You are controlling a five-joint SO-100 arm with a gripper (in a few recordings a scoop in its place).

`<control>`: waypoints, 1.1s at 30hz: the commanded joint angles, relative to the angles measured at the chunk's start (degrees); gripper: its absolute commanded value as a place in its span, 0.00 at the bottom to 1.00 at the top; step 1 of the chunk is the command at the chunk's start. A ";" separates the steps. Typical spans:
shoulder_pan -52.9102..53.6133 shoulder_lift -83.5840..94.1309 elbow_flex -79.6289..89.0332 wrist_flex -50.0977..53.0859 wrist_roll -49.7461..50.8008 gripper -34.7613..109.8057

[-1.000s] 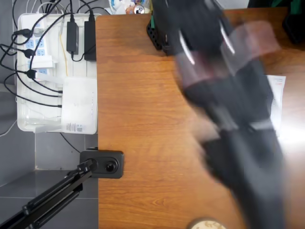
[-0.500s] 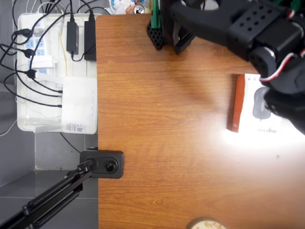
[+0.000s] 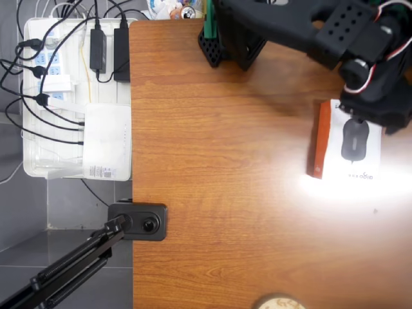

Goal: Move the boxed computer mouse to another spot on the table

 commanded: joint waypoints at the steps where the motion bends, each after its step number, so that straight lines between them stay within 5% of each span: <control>1: 0.00 -6.06 -7.47 0.97 -0.35 0.54; 12: -0.35 -38.41 -47.90 27.51 7.56 0.69; 19: -0.44 -44.56 -48.87 22.85 11.60 0.85; 23: -0.97 -40.96 -38.67 10.37 13.18 0.94; 33: -3.16 -41.04 -34.72 6.68 13.01 0.95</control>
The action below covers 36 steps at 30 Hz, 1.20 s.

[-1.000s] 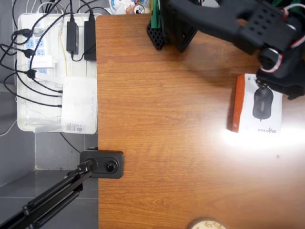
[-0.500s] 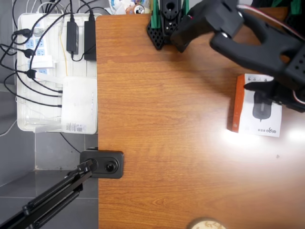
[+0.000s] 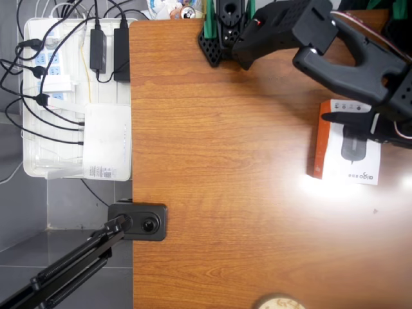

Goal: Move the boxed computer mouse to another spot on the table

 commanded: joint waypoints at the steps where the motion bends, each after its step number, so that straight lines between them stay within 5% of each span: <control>1: -0.79 3.08 0.88 -1.41 0.35 0.95; 15: -0.79 6.06 25.66 -24.26 0.97 0.95; 17: -0.53 5.89 25.58 -23.64 1.05 0.88; 20: -0.18 7.03 19.86 -11.51 -1.32 0.39; 24: 0.53 5.71 12.13 -3.78 -3.69 0.29; 32: 0.18 -2.72 -7.21 13.45 -7.12 0.24; 36: 3.52 -19.69 -46.67 39.99 -11.78 0.24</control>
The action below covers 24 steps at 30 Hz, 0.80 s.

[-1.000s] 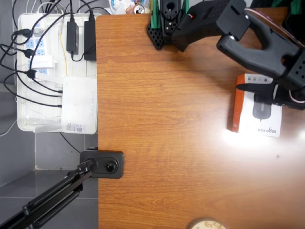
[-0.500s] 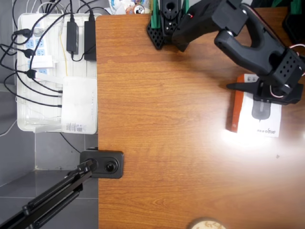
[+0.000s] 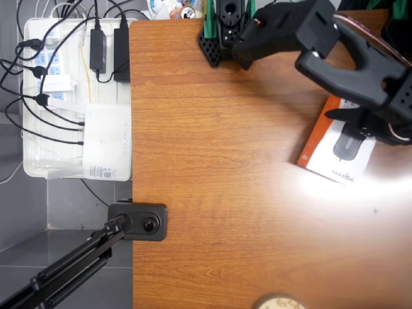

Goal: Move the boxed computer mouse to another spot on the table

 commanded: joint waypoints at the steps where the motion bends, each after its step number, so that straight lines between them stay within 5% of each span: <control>1: 4.13 -13.97 -41.57 22.59 -3.60 0.24; 10: 24.52 16.79 -14.41 21.88 -1.49 0.24; 24: 55.37 58.45 37.71 5.54 14.33 0.25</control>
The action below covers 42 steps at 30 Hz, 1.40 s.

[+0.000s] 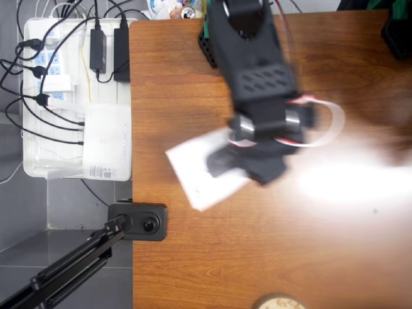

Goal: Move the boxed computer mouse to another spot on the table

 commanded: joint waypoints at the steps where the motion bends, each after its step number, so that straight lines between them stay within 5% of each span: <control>1: 4.57 6.50 8.17 -5.62 0.62 0.26; 15: 13.62 11.51 33.13 -28.92 -1.58 0.36; 19: 14.06 14.33 39.11 -33.84 -2.81 0.53; 32: 18.72 22.15 48.08 -39.29 0.18 0.88; 42: 18.63 21.01 46.67 -37.97 0.88 0.91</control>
